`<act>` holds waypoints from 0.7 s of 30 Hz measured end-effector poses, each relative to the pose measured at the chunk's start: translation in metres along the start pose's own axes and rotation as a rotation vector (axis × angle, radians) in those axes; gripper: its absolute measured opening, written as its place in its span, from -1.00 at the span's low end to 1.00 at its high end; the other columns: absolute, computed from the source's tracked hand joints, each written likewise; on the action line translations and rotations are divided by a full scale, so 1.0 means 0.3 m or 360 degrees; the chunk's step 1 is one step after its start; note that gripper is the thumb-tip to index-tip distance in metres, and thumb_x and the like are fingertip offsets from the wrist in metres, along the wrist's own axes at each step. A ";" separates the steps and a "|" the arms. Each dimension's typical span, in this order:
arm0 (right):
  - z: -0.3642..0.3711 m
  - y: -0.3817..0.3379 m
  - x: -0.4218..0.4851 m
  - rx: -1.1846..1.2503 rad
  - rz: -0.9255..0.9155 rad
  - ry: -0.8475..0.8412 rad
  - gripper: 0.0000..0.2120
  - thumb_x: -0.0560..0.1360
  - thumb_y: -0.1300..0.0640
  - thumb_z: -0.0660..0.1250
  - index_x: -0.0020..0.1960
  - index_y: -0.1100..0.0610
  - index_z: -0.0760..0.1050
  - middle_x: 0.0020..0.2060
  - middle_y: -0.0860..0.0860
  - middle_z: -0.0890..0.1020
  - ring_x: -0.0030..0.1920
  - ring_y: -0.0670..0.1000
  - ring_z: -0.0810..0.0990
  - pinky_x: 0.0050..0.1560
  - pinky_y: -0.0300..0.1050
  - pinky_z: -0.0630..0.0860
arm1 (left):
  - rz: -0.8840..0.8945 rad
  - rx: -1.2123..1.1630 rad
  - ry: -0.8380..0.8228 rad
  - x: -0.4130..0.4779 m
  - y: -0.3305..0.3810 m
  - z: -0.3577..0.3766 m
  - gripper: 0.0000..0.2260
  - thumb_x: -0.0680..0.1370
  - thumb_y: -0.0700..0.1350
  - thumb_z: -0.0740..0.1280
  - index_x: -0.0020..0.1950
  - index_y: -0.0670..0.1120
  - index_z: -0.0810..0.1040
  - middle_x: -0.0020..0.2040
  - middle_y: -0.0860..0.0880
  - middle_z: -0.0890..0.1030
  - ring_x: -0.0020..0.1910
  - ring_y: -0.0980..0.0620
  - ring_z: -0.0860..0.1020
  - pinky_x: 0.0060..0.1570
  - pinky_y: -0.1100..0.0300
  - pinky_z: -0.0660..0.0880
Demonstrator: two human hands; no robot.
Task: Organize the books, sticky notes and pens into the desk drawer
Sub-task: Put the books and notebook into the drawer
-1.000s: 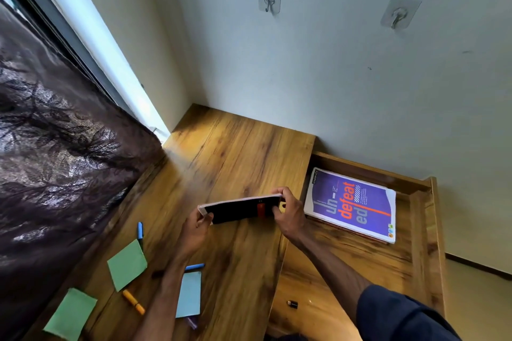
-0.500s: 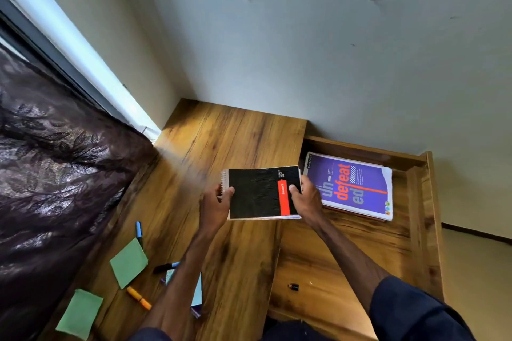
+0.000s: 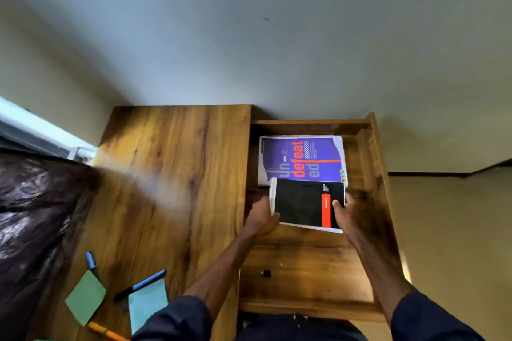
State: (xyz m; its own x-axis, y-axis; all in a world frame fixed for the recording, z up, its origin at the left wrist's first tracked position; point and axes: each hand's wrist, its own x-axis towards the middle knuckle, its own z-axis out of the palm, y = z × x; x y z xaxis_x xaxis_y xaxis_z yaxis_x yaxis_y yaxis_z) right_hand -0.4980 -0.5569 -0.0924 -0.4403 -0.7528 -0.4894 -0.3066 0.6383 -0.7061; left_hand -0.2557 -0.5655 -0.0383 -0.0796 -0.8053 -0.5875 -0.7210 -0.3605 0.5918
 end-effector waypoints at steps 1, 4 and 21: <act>-0.019 0.009 -0.004 -0.0052 0.0033 0.0007 -0.62 0.60 0.23 0.30 0.41 0.20 0.45 0.24 0.15 0.62 0.25 0.24 0.58 0.29 0.06 0.50 | -0.0064 -0.0007 -0.0070 0.013 0.003 0.035 -0.53 0.56 -0.12 0.41 0.44 -0.15 0.40 0.36 -0.13 0.54 0.33 -0.13 0.53 0.21 0.12 0.50; -0.029 0.041 -0.004 -0.0156 0.0159 -0.0016 -0.63 0.61 0.24 0.29 0.40 0.27 0.45 0.23 0.18 0.61 0.23 0.26 0.58 0.19 -0.06 0.48 | -0.0252 -0.0016 -0.0194 0.044 -0.013 0.098 -0.52 0.54 -0.11 0.44 0.42 -0.16 0.42 0.36 -0.15 0.54 0.32 -0.13 0.54 0.21 0.10 0.52; 0.095 0.018 0.083 -0.0591 0.0187 -0.0216 -0.85 0.37 0.31 0.42 -0.06 0.22 0.57 -0.11 0.08 0.68 -0.16 0.09 0.60 -0.38 -0.26 0.32 | -0.0513 0.0039 -0.0019 0.136 -0.124 0.081 -0.62 0.55 -0.25 0.41 0.35 -0.19 0.45 0.28 -0.16 0.55 0.26 -0.11 0.55 0.16 0.11 0.57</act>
State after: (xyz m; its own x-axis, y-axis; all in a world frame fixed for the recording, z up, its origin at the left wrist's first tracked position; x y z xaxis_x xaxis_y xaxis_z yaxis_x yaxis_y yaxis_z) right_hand -0.4867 -0.5767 -0.1231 -0.3829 -0.6700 -0.6360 -0.5556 0.7170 -0.4209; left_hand -0.2489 -0.5735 -0.0979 0.1477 -0.6458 -0.7491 -0.7266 -0.5847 0.3608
